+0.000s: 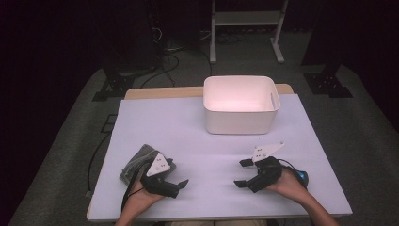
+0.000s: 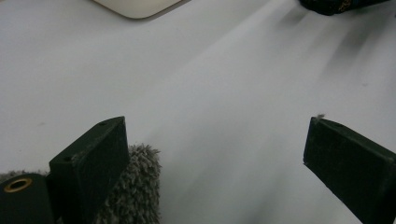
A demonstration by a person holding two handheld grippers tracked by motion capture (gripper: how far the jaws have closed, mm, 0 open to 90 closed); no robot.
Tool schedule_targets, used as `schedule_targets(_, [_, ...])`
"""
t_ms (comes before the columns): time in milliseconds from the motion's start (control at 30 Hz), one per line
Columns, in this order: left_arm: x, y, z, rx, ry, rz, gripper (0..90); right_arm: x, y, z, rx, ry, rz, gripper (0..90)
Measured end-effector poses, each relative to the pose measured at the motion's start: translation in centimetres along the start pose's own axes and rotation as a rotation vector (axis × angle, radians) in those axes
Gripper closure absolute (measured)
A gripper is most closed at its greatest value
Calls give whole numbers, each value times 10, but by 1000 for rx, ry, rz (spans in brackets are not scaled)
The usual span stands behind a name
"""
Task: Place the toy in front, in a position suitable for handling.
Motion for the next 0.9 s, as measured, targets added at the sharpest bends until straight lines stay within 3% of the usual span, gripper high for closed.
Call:
schedule_targets(533, [-1, -2, 0, -1, -2, 6, 61, 13, -42, -2, -78, -22, -63, 178])
schedule_targets(900, [-2, -1, -1, -3, -5, 3, 61, 22, -61, -12, -106, 3, -93, 178])
Point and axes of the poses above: each handheld gripper's, and its own axes: y roughly forward along the jaws, z roughly out of its top, x roughly to its right, the point moved 3 cm from there along y, roughly forward along the jaws, and after that the axes turned 12 degrees about -x, right-handed, at the moved point
